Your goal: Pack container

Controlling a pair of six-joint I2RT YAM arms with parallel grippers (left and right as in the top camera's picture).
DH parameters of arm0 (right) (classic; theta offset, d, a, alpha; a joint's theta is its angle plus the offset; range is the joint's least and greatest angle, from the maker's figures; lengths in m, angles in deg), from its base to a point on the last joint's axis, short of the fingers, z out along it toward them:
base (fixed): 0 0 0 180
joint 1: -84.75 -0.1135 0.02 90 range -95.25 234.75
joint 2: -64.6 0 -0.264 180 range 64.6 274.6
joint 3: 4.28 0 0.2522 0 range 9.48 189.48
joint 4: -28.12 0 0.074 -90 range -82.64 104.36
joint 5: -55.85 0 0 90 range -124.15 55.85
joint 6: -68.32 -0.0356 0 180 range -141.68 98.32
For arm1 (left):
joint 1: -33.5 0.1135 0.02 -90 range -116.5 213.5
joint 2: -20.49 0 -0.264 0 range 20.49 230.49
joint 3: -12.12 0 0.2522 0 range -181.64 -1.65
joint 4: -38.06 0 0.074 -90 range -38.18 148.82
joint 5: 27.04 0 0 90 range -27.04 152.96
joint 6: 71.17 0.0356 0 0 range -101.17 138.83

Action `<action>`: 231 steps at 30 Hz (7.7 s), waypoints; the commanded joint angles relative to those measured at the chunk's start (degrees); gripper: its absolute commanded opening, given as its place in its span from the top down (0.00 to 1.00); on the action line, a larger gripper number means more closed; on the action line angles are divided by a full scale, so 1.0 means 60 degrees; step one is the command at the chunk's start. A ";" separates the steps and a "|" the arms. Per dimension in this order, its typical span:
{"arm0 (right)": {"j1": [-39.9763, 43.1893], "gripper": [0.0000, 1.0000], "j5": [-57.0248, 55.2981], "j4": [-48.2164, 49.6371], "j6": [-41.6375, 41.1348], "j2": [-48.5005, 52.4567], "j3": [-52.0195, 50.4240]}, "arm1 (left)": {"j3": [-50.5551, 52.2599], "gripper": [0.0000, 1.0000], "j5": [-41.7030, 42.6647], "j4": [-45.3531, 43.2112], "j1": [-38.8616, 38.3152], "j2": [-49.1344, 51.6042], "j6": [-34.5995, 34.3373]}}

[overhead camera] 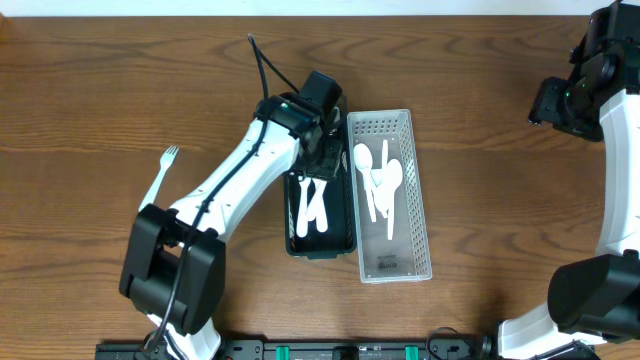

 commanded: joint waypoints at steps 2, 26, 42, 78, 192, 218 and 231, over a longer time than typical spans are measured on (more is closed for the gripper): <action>0.0015 0.36 0.0040 -0.0004 0.0146 -0.0004 -0.0022 | -0.0965 0.37 -0.1249 0.0976 0.0707 -0.1213 0.1224; 0.0015 0.32 0.0040 -0.0113 0.0138 -0.0004 -0.0022 | -0.1501 0.17 -0.0648 0.0149 0.7803 0.1541 0.6685; 0.0015 0.30 0.0040 -0.0098 0.0131 -0.0004 -0.0022 | -0.1497 0.18 -0.0652 0.0011 0.7879 0.3268 0.7770; 0.0015 0.28 0.0040 0.0040 0.0131 -0.0004 -0.0022 | -0.1497 0.65 -0.0645 -0.0215 0.7333 0.3781 0.7646; -0.2266 0.01 -0.0659 0.4379 0.0346 -0.1698 -0.0845 | -0.0171 0.02 -0.2626 -0.0368 0.4728 -0.2670 -0.0171; -0.2470 0.01 -0.1861 1.2134 -0.0521 -0.8517 -1.2826 | 0.9165 0.02 -0.4022 -0.5395 0.4728 -1.1034 0.0576; -0.2470 0.01 -0.1861 0.9639 -0.0521 -0.8513 -1.2826 | 0.9165 0.02 -0.4022 -0.5377 0.4728 -1.0655 0.0579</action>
